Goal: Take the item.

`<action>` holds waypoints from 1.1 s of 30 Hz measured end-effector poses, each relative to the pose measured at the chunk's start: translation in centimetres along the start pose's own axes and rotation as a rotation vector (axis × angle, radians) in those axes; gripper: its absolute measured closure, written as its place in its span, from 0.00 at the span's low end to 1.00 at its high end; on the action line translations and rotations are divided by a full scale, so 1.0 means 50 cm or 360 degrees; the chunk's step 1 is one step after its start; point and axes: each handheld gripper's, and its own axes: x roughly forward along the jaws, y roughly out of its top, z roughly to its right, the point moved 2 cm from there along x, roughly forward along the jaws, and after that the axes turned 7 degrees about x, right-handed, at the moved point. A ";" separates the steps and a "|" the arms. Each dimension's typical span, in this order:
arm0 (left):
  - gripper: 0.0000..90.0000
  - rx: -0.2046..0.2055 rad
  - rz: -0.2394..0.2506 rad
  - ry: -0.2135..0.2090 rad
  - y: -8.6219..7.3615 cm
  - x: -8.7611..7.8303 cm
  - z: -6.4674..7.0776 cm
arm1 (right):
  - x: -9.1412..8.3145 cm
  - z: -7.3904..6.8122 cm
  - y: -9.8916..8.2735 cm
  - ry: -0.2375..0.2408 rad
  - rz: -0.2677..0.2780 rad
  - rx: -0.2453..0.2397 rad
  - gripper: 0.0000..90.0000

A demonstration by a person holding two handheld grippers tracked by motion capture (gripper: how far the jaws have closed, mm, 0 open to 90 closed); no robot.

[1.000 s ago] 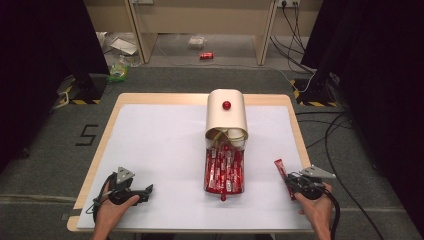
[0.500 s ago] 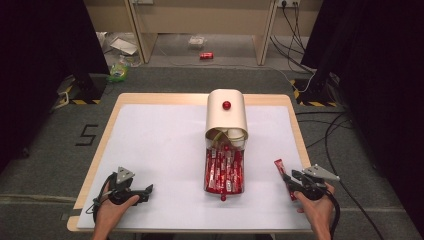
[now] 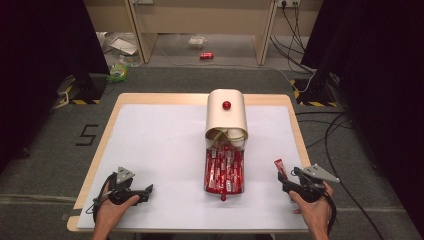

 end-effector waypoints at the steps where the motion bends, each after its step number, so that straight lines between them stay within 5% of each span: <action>1: 0.05 0.0000 0.0000 0.0000 0.000 0.000 0.000 | -0.001 -0.003 0.001 0.0008 0.0008 -0.0003 0.33; 10: 0.05 0.0001 0.0000 0.0000 0.000 0.000 0.000 | -0.013 -0.036 0.007 0.0068 0.0084 -0.0043 0.30; 33: 0.05 0.0003 -0.0002 -0.0001 0.000 0.000 0.000 | -0.028 -0.103 -0.017 0.0195 0.0092 -0.0150 0.31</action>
